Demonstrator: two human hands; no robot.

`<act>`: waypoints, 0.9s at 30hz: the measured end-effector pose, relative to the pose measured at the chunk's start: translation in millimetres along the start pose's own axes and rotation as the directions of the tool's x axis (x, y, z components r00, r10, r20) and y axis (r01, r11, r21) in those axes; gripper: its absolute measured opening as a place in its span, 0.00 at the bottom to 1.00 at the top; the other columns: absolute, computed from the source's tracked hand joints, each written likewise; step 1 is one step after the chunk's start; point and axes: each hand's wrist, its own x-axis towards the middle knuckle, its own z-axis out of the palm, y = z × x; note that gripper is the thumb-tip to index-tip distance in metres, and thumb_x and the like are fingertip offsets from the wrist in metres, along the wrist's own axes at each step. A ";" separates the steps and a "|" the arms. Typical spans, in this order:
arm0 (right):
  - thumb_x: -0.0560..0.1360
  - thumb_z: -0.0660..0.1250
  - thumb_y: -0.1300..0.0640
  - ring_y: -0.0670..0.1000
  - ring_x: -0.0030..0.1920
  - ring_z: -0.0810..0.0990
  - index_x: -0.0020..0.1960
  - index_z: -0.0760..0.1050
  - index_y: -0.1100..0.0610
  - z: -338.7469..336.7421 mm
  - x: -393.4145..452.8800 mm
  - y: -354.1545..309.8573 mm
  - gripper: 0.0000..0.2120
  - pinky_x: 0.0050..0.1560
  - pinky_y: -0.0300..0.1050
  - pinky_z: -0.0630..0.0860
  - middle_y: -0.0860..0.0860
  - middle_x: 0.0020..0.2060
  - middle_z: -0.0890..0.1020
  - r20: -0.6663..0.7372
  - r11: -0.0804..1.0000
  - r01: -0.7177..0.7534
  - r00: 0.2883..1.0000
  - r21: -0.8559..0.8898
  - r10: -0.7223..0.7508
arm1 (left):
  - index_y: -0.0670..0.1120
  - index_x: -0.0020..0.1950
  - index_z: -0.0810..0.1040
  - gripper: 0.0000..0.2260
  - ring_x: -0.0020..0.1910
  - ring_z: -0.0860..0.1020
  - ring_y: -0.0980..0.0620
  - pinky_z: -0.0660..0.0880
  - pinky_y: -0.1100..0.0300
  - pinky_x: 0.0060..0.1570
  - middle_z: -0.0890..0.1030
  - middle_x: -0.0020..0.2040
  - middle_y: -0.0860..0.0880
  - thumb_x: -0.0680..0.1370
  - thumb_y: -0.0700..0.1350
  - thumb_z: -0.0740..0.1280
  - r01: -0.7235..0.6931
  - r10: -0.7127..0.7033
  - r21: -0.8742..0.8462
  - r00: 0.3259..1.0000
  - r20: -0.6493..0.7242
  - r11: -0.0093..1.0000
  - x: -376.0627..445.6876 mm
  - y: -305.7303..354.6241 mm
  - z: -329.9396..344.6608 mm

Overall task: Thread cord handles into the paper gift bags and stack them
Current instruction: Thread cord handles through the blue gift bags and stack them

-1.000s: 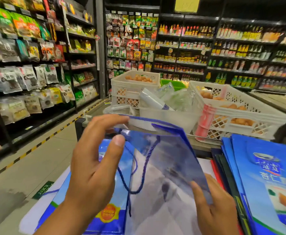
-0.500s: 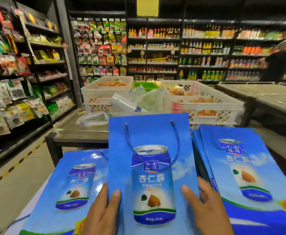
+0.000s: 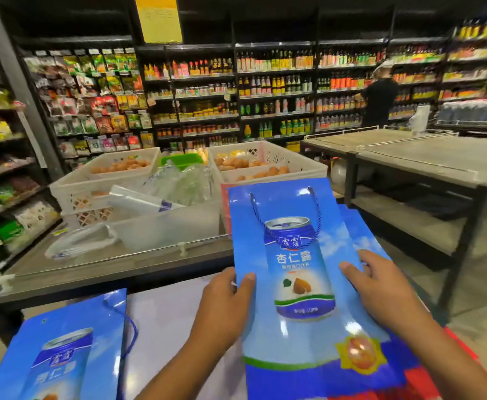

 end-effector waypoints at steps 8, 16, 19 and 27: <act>0.79 0.63 0.37 0.58 0.60 0.81 0.66 0.72 0.46 -17.3 70.8 69.0 0.20 0.55 0.54 0.80 0.52 0.62 0.81 -0.054 0.831 -0.129 0.991 -0.542 0.119 | 0.49 0.43 0.70 0.17 0.47 0.80 0.44 0.72 0.54 0.42 0.80 0.43 0.48 0.79 0.59 0.70 -0.059 0.018 0.375 0.993 0.113 0.925 60.8 16.9 95.7; 0.77 0.57 0.33 0.58 0.74 0.72 0.72 0.75 0.47 12.1 46.0 104.8 0.30 0.68 0.58 0.74 0.53 0.76 0.71 0.054 0.759 0.141 0.989 -0.636 -0.138 | 0.53 0.66 0.73 0.20 0.66 0.72 0.45 0.74 0.50 0.61 0.73 0.67 0.51 0.76 0.54 0.71 -0.514 0.532 0.633 0.826 0.185 0.579 51.2 17.8 127.5; 0.78 0.41 0.29 0.53 0.80 0.62 0.80 0.65 0.45 26.2 47.5 107.4 0.38 0.79 0.58 0.61 0.50 0.82 0.62 0.174 0.754 0.223 0.974 -0.618 -0.145 | 0.50 0.75 0.71 0.24 0.80 0.61 0.39 0.60 0.43 0.79 0.65 0.80 0.44 0.81 0.57 0.59 -0.556 0.428 0.651 0.826 0.365 0.518 47.2 14.6 152.7; 0.73 0.29 0.27 0.47 0.83 0.42 0.84 0.45 0.40 28.3 45.2 113.8 0.42 0.83 0.53 0.41 0.43 0.84 0.45 0.276 0.757 0.244 0.957 -0.607 -0.087 | 0.51 0.85 0.52 0.37 0.84 0.40 0.42 0.37 0.43 0.80 0.46 0.86 0.45 0.77 0.63 0.35 -0.526 0.307 0.694 0.850 0.427 0.491 47.6 -7.5 175.9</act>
